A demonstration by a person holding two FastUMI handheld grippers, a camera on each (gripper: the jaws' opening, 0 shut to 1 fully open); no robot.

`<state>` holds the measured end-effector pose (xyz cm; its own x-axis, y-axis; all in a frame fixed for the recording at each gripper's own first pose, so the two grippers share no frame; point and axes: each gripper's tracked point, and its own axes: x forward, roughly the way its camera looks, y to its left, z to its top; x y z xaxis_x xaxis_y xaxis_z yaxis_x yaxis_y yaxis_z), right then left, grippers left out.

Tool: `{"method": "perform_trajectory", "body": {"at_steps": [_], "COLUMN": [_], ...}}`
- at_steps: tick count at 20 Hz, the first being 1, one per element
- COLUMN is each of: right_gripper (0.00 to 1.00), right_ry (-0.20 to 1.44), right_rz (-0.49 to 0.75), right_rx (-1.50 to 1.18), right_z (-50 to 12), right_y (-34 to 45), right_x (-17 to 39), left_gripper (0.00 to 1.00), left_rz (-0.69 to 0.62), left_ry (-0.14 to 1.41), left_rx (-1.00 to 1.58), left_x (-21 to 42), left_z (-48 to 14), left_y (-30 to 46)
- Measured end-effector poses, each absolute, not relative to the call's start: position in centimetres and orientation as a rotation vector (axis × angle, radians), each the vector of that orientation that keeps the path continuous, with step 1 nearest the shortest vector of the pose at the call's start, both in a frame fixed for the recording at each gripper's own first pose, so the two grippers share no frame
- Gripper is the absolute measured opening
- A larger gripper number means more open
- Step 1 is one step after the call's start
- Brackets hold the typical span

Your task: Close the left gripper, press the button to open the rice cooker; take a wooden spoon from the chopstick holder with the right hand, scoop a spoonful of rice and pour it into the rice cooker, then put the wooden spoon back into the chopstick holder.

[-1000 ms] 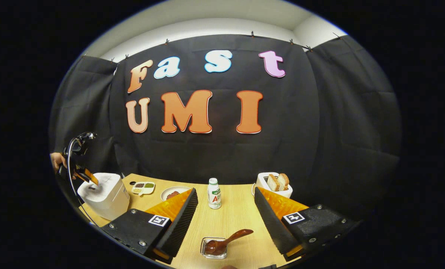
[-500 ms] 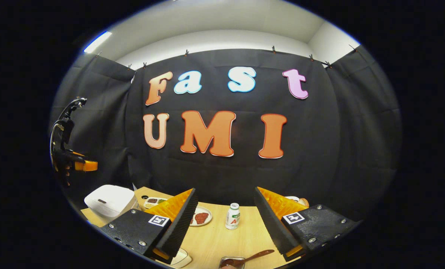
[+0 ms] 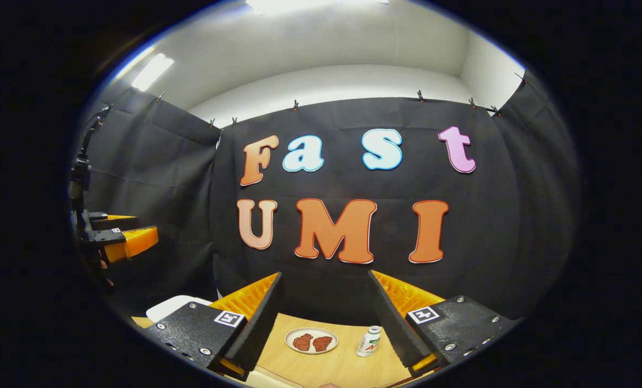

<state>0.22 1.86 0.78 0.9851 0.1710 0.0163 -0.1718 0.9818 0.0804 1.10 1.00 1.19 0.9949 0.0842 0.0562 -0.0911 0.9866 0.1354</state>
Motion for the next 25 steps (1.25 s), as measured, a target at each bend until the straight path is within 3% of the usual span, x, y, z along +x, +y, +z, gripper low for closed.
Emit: {"method": "perform_trajectory", "body": {"at_steps": [5,7,8,25], "right_gripper": [0.95,0.95,0.95,0.95], "right_ry": [-0.012,-0.01,-0.009,-0.01], "right_rz": [0.182,0.177,0.175,0.158], "right_rx": [0.057,0.057,0.061,0.059], "right_z": [0.1,0.0,-0.1,-0.6], "right_y": [2.3,2.2,2.1,1.9], "right_x": [-0.4,-0.4,-0.5,-1.1], "left_gripper": [1.0,0.95,1.0,0.98], "left_rz": [0.054,0.061,0.062,0.069], "left_ry": [-0.04,-0.034,-0.032,-0.035], "left_rx": [0.163,0.164,0.161,0.071], "left_x": [0.2,0.3,0.3,1.5], "left_z": [-0.7,-0.6,-1.0,-0.6], "left_y": [-1.7,-1.8,-1.9,-1.2]}}
